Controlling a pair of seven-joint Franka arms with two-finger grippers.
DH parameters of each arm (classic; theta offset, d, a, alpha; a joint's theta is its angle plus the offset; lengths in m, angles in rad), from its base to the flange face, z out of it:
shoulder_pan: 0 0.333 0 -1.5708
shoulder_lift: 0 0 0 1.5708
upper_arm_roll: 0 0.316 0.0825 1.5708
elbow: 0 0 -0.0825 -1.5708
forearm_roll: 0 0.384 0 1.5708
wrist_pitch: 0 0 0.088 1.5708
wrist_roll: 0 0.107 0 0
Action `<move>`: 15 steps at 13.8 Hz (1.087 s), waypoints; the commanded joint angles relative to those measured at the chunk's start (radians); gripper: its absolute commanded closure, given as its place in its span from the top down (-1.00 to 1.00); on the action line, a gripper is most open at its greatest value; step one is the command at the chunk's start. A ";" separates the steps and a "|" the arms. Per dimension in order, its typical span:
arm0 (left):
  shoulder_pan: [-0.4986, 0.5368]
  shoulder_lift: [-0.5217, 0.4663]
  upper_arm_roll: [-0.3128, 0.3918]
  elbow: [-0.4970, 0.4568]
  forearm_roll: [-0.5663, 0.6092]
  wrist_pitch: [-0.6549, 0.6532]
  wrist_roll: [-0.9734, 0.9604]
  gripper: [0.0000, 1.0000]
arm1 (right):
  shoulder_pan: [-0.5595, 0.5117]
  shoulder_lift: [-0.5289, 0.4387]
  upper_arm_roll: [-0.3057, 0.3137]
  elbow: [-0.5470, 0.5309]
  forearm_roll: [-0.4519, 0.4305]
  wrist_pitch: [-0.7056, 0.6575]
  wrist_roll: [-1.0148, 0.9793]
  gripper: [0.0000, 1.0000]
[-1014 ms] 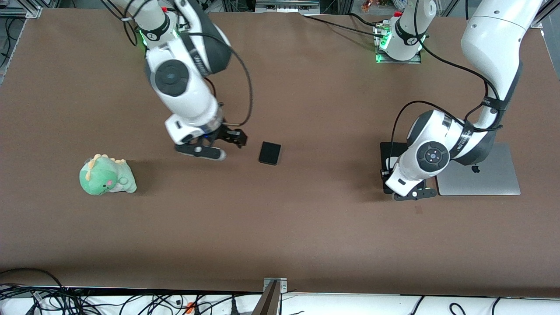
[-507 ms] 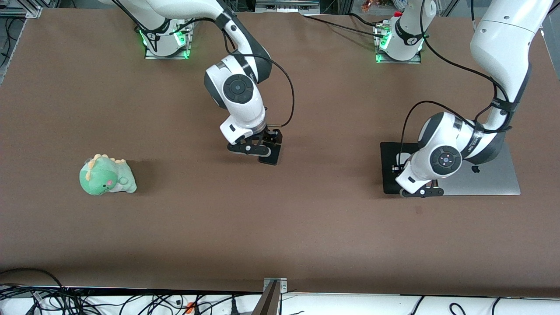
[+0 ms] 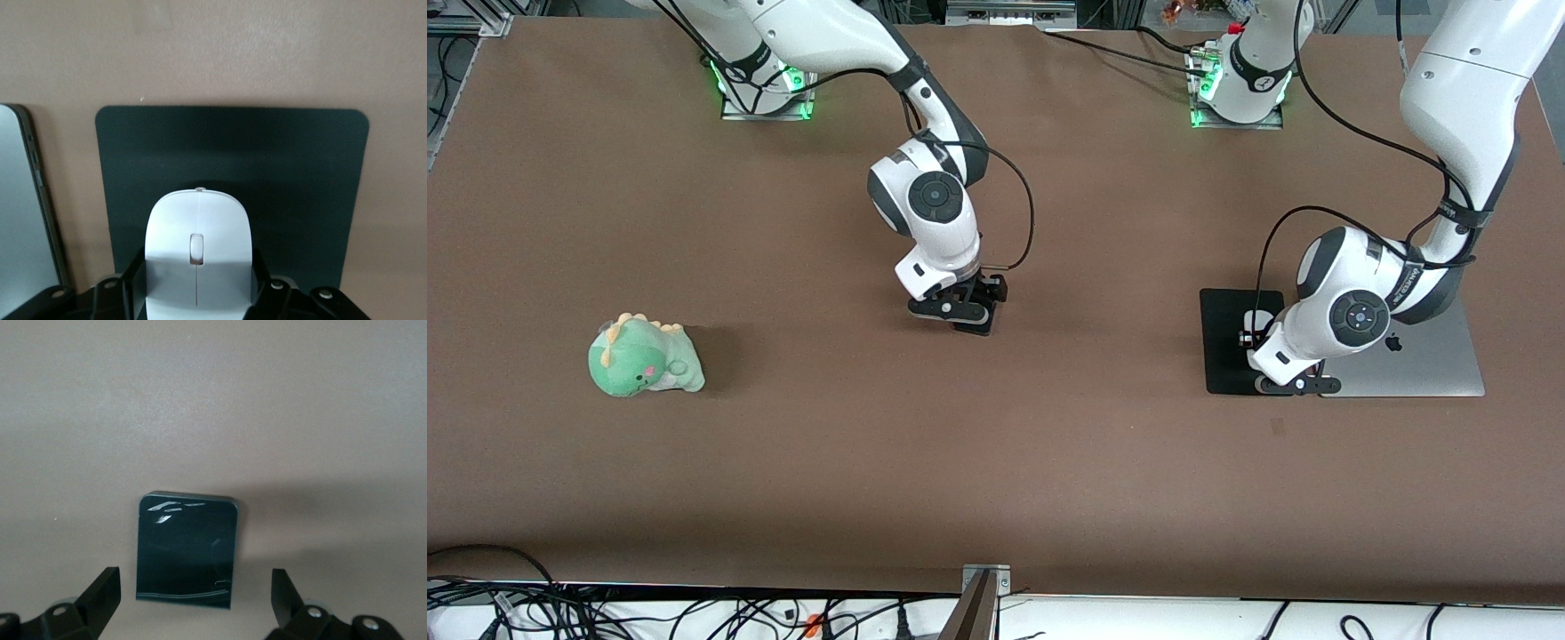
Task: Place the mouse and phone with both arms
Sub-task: 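Lower the mouse onto the pad while the right gripper grasps the phone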
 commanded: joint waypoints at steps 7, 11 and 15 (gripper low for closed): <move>0.012 0.007 -0.008 -0.048 0.032 0.066 0.012 -0.21 | 0.005 0.066 -0.013 0.025 -0.015 0.077 0.043 1.00; 0.012 0.007 -0.008 -0.045 0.032 0.066 0.012 1.00 | -0.001 0.103 -0.013 0.072 -0.007 0.093 0.049 1.00; 0.015 0.001 -0.010 -0.036 0.032 0.063 0.003 1.00 | 0.000 0.126 -0.013 0.100 -0.013 0.093 0.060 1.00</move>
